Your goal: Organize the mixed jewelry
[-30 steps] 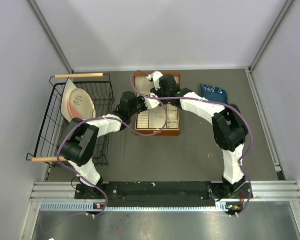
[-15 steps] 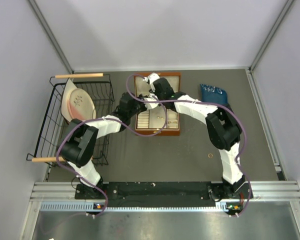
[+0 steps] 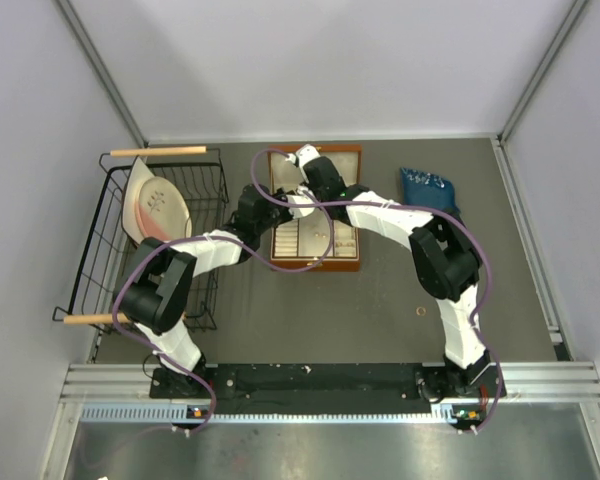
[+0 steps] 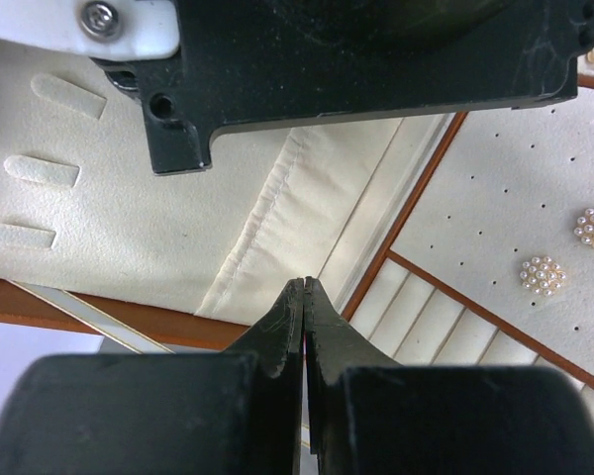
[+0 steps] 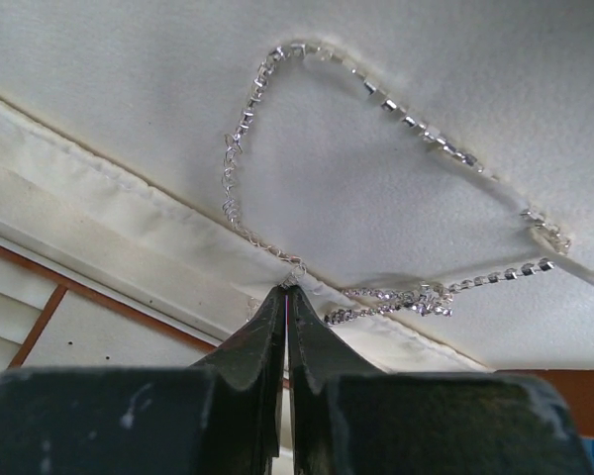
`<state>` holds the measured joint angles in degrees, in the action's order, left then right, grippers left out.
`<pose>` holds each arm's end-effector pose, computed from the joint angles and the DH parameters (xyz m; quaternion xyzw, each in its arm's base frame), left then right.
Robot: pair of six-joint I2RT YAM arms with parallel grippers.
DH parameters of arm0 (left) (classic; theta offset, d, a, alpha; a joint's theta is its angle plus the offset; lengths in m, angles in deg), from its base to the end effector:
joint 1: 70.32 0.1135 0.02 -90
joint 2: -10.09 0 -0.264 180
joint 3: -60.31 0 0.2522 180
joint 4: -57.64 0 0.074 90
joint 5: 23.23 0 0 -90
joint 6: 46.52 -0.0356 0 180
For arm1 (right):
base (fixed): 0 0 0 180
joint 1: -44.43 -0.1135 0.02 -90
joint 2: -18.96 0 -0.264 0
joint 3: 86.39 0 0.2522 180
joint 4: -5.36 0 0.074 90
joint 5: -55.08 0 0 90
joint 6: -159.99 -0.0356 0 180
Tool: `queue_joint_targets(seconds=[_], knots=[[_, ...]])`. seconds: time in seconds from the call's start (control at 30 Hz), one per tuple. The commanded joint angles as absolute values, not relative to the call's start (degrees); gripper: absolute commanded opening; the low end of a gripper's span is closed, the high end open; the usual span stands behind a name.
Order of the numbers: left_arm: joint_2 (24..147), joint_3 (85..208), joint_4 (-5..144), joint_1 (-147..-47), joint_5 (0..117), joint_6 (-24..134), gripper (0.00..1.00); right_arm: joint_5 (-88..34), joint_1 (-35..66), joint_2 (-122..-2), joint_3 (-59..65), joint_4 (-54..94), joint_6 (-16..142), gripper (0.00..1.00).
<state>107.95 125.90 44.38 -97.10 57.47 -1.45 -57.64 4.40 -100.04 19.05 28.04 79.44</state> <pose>0.3300 -0.1730 0.2048 0.5135 0.6301 0.0261 0.5819 0.3759 0.2978 0.2221 -0.2851 0.8315 -0.0526 0.4739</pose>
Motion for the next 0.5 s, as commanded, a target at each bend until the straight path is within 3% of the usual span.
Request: queue_joint_targets(seconds=[0.0,0.47], knots=[[106.77,125.83,39.15,-97.04,57.71,-1.17,0.02,-60.49,2.86,-98.46,20.27,24.92,80.09,0.00],[106.77,126.36,38.97,-97.04,57.19,-2.84,0.14,-56.54,2.85,-91.08,20.36,29.57,77.54,0.00]])
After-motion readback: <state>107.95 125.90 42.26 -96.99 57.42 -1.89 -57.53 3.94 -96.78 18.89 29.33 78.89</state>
